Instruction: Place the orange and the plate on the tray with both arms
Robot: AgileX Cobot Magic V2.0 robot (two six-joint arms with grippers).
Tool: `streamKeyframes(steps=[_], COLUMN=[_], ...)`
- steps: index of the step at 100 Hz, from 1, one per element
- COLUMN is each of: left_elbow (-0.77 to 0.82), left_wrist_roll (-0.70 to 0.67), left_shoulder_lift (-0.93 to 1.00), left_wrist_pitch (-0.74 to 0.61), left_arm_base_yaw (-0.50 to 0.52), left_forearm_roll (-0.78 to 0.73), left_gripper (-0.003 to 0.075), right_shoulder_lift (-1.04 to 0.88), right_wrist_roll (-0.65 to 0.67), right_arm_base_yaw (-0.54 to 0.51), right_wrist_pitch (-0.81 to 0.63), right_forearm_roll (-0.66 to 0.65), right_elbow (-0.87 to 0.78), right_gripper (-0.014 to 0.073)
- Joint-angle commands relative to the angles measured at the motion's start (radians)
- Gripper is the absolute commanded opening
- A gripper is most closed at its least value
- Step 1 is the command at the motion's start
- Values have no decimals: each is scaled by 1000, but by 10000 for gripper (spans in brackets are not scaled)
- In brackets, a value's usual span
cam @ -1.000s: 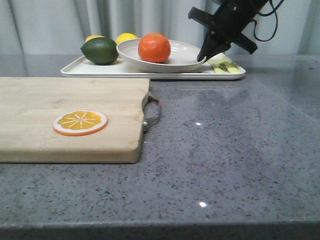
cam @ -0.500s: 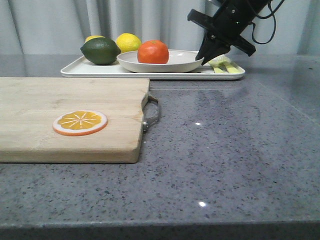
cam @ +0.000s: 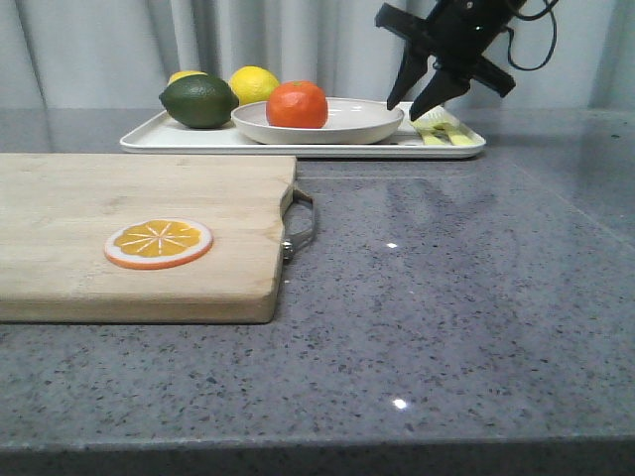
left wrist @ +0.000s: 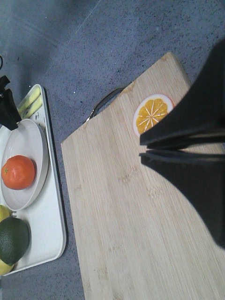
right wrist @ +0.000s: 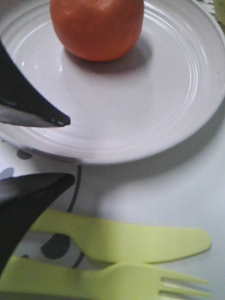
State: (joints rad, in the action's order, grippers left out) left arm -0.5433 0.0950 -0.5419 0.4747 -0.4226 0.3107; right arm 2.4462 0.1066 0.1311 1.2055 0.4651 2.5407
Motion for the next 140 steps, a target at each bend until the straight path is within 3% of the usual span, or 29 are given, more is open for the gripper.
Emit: streamKeyframes(steps=[1,21,32,54,71,102,140], left_elbow=[-28,-28,-28,-28,-28,-28,-28], left_wrist_roll=[-9,-9,-9,-9,-9,-9,-9], left_shoulder_lift=[-9,-9,-9,-9,-9,-9,-9], left_wrist_pitch=[-79,-79,-79,-79,-74,-68,-78], left_arm_base_yaw=[3,3,3,3,3,3,3], left_forearm_roll=[17,17,17,17,17,17,17], left_gripper=[-19,-19,-19,-19,-19,-19,-19], right_shoulder_lift=[-105,-149,-167,-236,-353,-594,-909], right_wrist_roll=[-11,-12,-20,-21,-23,-67,-107], right_arm_base_yaw=[-5,-5,-5,-5,-5,19,22], right_wrist_pitch=[13,94,134,135,135,108,-93], right_forearm_roll=[-35,-84,-87,-89,-130,-146,-178], right_elbow=[35,35,35,14,-90,-408,-797], right_gripper=[233,3,-70,-67,-67,-67,-67])
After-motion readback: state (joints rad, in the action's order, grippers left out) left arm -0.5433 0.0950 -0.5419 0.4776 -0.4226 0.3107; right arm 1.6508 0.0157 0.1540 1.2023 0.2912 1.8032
